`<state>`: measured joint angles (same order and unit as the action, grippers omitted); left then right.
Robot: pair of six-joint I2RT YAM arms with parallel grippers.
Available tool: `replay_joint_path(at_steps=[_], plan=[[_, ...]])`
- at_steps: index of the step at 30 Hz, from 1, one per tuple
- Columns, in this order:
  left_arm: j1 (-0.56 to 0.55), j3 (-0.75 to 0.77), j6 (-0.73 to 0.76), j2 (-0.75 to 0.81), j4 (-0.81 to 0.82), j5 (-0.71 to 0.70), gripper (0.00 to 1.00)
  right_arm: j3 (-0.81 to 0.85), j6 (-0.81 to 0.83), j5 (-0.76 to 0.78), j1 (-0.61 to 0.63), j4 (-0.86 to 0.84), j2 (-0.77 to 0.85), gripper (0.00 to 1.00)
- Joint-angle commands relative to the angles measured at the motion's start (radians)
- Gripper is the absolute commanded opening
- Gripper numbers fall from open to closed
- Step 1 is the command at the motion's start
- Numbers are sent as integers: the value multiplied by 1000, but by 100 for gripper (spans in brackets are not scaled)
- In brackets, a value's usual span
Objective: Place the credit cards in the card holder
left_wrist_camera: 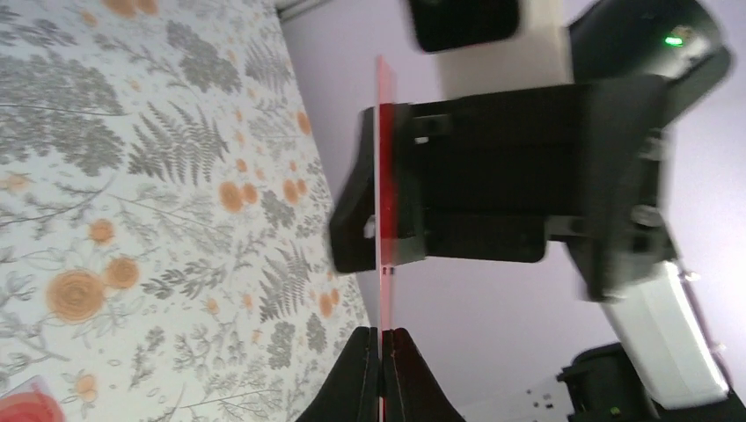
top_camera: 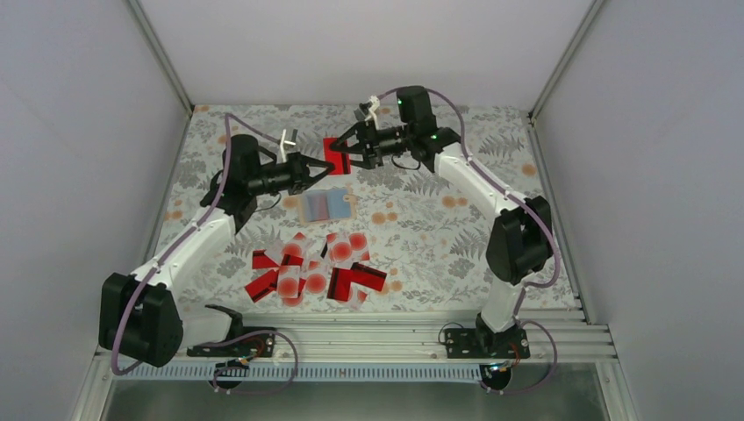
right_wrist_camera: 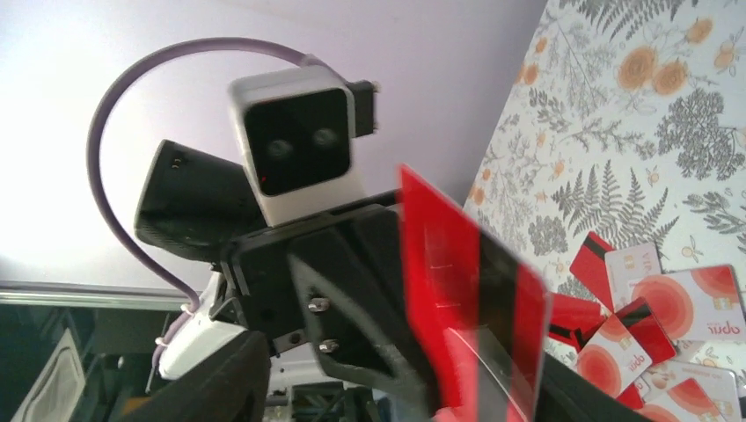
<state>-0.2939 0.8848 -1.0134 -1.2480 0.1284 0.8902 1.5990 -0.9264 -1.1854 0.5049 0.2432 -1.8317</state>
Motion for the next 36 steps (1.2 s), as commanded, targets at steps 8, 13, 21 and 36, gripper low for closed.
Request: replay_joint_path(at_steps=[8,13,21,36], plan=[[49,25,393,-43,-486,-173,2,-38,330,219,-79,389,44,73],[63,46,530,-143,-579,-185,2,-165,354,265,-82,369,50,73],[126,139,677,-354,-699,-163,2,-204,402,285,-81,372,-3,76],[135,183,753,-548,-701,-114,2,-209,417,302,-82,360,-68,87]])
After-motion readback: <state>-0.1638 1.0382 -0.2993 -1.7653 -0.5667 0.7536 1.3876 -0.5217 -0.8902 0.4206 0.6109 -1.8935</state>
